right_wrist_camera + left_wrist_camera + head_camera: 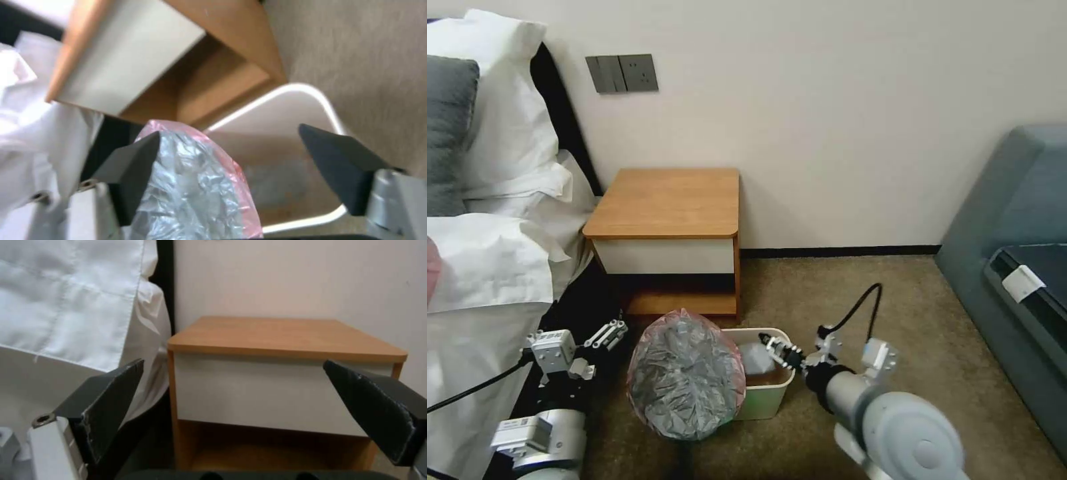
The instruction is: Pick up the garbage bag from the table and place it over the trash can.
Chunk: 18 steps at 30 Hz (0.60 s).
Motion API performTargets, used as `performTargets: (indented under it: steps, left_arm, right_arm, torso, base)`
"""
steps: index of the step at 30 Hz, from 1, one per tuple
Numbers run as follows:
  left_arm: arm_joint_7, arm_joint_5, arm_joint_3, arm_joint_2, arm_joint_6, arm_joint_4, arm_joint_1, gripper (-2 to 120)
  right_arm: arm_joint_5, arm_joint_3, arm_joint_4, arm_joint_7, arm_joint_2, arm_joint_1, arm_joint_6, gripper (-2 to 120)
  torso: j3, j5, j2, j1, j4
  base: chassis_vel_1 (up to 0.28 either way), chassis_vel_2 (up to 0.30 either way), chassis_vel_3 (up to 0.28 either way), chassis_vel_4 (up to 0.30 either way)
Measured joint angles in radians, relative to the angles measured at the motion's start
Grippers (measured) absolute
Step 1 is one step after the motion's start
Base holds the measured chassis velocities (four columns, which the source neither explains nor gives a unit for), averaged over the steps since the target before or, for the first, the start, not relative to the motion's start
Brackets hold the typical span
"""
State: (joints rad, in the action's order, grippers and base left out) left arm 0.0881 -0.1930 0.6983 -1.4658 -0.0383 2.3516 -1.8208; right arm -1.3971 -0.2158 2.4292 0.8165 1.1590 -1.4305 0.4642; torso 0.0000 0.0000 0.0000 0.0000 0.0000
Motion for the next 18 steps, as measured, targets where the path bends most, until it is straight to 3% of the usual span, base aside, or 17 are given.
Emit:
performTargets:
  steps: [2, 4, 7, 10, 18]
  left_arm:
    - [0.0, 0.0, -0.002, 0.003, 0.004, -0.001, 0.001, 100]
    - [0.0, -0.006, -0.014, 0.014, 0.021, -0.007, 0.002, 100]
    - [0.0, -0.008, -0.026, 0.019, 0.027, -0.011, 0.001, 100]
    - [0.002, -0.001, -0.103, 0.036, 0.037, -0.027, -0.007, 100]
    - [0.047, 0.061, -0.229, 0.048, 0.065, -0.082, -0.008, 100]
  right_arm:
    - [0.018, -0.03, 0.013, -0.032, 0.005, -0.022, 0.008, 92]
    - [0.121, -0.075, 0.028, -0.103, 0.013, -0.067, 0.008, 99]
    - [0.17, -0.081, 0.029, -0.122, 0.018, -0.076, 0.001, 100]
    - [0.267, -0.083, 0.017, -0.142, 0.05, -0.081, -0.017, 100]
    - [0.323, -0.083, 0.002, -0.142, 0.087, -0.089, -0.037, 100]
  torso:
    - [0.0, 0.0, 0.0, 0.0, 0.0]
    - [0.0, -0.0001, 0.0, 0.0, -0.0001]
    - [0.0, 0.0, 0.0, 0.0, -0.0001]
    - [0.0, 0.0, 0.0, 0.0, 0.0]
    - [0.0, 0.0, 0.0, 0.0, 0.0]
  base:
    - [0.0, 0.0, 0.0, 0.0]
    - [0.0, 0.0, 0.0, 0.0]
    - [0.0, 0.0, 0.0, 0.0]
    - [0.0, 0.0, 0.0, 0.0]
    - [0.0, 0.0, 0.0, 0.0]
